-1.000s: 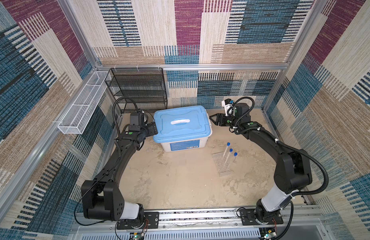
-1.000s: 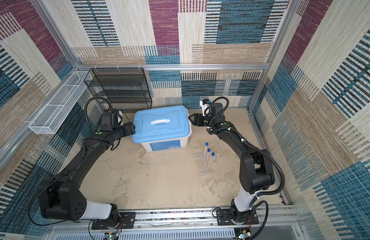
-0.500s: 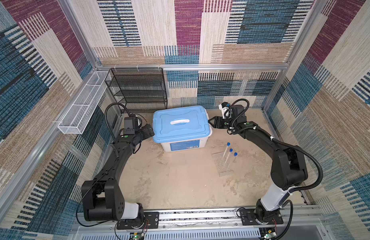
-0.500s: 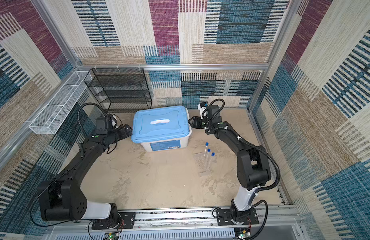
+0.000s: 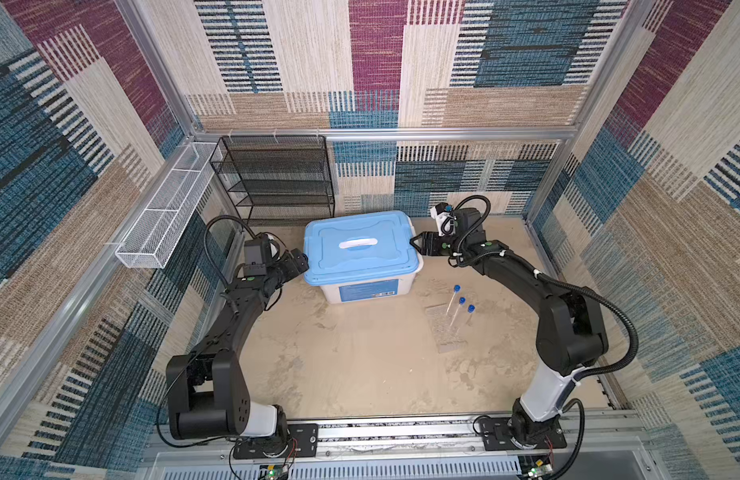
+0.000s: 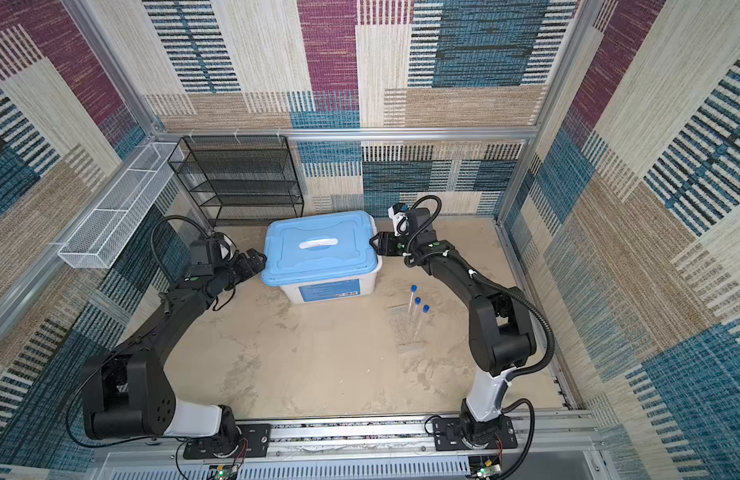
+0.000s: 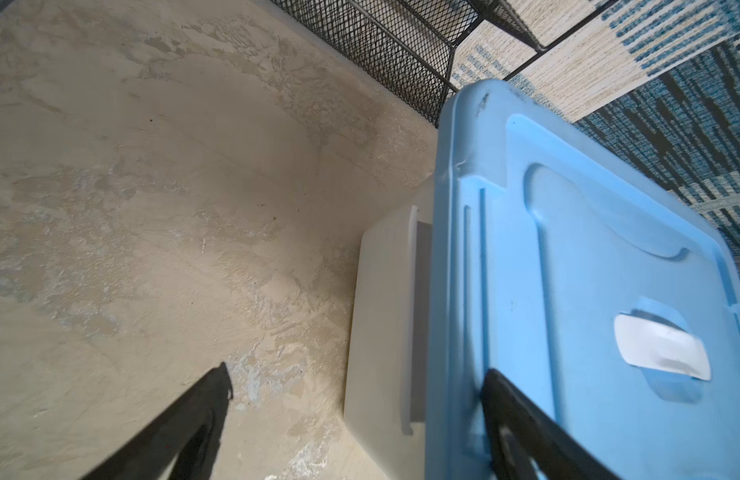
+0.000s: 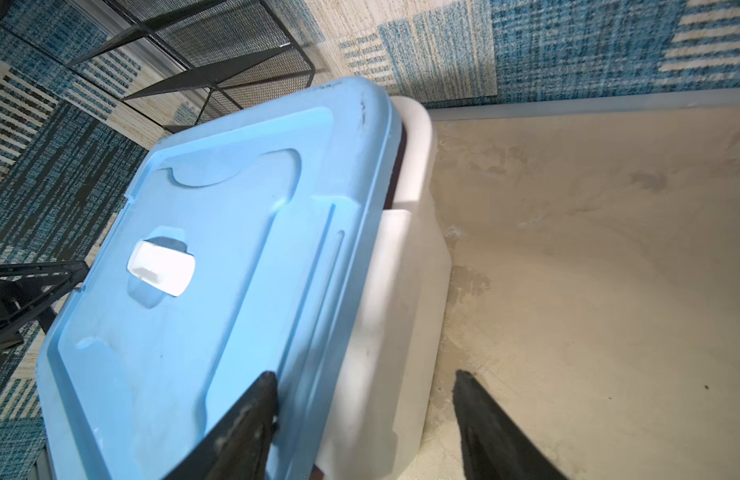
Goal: Organize the chemistry lab equipment
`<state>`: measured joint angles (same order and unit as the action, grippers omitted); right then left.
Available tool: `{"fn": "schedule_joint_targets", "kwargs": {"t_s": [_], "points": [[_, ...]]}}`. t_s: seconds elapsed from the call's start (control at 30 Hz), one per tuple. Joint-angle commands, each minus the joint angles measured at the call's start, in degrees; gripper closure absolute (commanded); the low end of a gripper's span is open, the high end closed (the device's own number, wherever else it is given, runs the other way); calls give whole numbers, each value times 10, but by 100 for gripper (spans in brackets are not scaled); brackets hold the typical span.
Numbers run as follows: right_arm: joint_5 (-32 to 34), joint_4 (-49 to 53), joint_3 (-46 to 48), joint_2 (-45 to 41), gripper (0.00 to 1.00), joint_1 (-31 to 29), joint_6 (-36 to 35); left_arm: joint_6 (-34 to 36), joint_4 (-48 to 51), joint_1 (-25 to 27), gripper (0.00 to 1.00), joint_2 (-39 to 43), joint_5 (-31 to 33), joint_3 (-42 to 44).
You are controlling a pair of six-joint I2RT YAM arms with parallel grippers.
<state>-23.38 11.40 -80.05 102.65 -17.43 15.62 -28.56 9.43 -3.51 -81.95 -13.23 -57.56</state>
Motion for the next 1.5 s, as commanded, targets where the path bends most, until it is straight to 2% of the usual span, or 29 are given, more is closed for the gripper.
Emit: {"fn": "schedule_joint_targets", "kwargs": {"t_s": [0.0,0.13,0.3,0.57,0.97,1.27,1.37,1.4,1.47], "points": [[20,12,-3,9,31,-2,-1,-26,-27,-8,4,10,-11,21],[16,-11,14,-15,30,-1,8,-23,-23,-15,5,21,2,25],[6,-19,6,-41,24,-1,10,-4,0,-16,9,15,19,12],[32,1,10,-34,24,12,20,-2,-9,-16,0,22,-2,1],[11,1,9,-3,25,12,18,-11,-19,-16,1,17,-33,-15],[-6,-4,-1,5,24,7,18,-12,-18,-16,0,-18,-50,-11],[-5,-1,-4,11,24,8,14,-25,-41,-18,0,-39,-79,-6],[-3,-1,-4,14,24,8,13,-30,-49,-19,1,-45,-85,-4],[1,1,-5,24,24,7,13,-32,-50,-19,10,-51,-87,-5]]}}
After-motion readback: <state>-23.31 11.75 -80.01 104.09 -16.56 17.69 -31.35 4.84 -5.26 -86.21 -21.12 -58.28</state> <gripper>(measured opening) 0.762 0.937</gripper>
